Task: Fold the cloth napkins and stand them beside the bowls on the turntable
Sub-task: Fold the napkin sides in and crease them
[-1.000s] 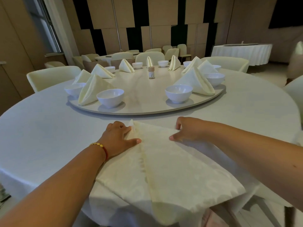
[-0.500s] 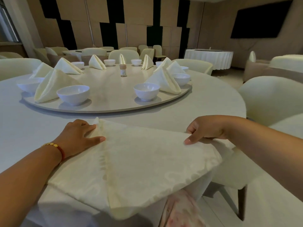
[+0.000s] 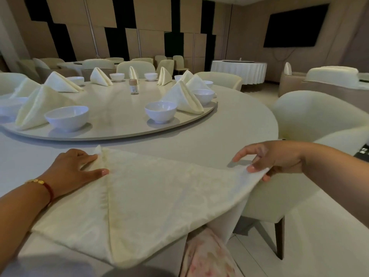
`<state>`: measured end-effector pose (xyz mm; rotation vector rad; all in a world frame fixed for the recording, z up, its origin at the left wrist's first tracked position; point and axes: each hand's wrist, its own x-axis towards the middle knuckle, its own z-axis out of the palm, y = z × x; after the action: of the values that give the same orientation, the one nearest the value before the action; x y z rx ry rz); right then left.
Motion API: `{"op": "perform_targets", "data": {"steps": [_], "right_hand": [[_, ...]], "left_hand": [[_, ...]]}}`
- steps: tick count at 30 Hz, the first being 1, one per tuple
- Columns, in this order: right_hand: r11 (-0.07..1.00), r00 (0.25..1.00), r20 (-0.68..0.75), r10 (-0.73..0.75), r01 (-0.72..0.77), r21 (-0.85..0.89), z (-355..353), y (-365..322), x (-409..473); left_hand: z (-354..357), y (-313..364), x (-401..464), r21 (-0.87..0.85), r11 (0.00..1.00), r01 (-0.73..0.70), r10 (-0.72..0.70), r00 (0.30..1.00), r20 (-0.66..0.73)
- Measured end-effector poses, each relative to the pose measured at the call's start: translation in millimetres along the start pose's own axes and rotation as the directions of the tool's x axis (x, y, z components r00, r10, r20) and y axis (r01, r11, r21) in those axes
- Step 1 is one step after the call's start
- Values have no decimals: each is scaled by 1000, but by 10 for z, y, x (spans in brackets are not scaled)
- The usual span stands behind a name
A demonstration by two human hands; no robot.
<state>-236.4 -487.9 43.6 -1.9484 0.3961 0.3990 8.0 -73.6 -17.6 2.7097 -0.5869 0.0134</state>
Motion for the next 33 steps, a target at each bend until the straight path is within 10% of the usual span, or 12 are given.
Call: {"op": "perform_targets", "data": {"steps": [10,16,21,33], "right_hand": [[745,962,101,-252,126,655,657,-1254,652],[959,963,-75,-259,266,97,1468,-1594,1389],[924,948,-175,-265,198,-328,1829,-1729,1869],[848,983,-134,-129,39,-529,2080,-1884,2120]], "left_hand": [[-7,-20,-23,-19,999,-27,26,999,-33],[31,-64,5,-99,994,-41,34,997,-71],[45,-68,-1,-129,991,-48,39,997,-71],[56,-16,-30,-1,998,-70,70,996,-48]]}}
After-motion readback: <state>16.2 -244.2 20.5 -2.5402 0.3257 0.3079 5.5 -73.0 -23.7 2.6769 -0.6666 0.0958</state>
